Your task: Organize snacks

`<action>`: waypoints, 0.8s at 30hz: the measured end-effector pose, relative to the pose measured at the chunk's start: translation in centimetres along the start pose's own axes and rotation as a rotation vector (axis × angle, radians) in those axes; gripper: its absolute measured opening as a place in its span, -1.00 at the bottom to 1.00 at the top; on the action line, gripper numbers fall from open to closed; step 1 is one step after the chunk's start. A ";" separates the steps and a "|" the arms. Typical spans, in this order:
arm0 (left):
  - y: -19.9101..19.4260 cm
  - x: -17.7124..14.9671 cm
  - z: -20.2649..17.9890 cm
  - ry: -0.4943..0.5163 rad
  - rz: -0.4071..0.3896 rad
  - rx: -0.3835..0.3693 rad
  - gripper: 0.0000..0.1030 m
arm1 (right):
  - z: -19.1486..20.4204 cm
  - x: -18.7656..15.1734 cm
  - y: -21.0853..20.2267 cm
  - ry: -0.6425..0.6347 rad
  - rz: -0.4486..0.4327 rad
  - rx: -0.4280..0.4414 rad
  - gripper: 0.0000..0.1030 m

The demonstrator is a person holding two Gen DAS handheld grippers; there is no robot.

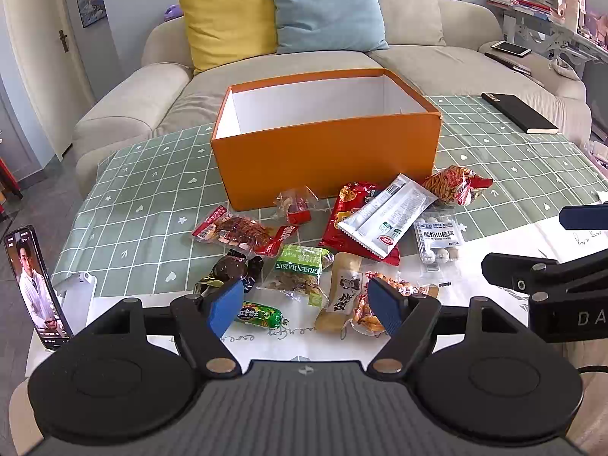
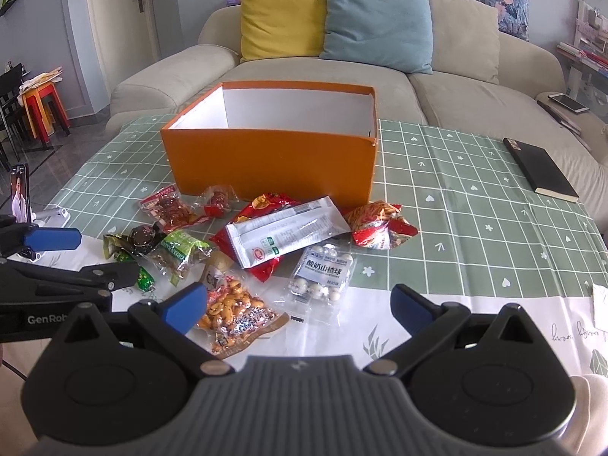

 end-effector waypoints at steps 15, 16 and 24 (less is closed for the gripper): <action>-0.3 0.2 0.0 0.000 -0.009 0.004 0.69 | 0.2 0.0 -0.1 -0.004 -0.008 0.004 0.93; -0.2 0.2 0.0 0.000 -0.009 0.004 0.69 | 0.2 0.0 -0.1 -0.004 -0.006 0.003 0.93; -0.3 0.3 0.0 0.003 -0.010 0.001 0.69 | 0.1 -0.1 0.1 -0.001 0.002 -0.002 0.93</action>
Point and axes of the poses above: each gripper's, at about its wrist camera, not at the fingertips, and y roughly the way its jaws point, z to its left, x to its top, the point moved 6 cm from there along y, roughly the way its jaws point, and after that the axes turned 13 degrees about -x, right-handed, at the moved point
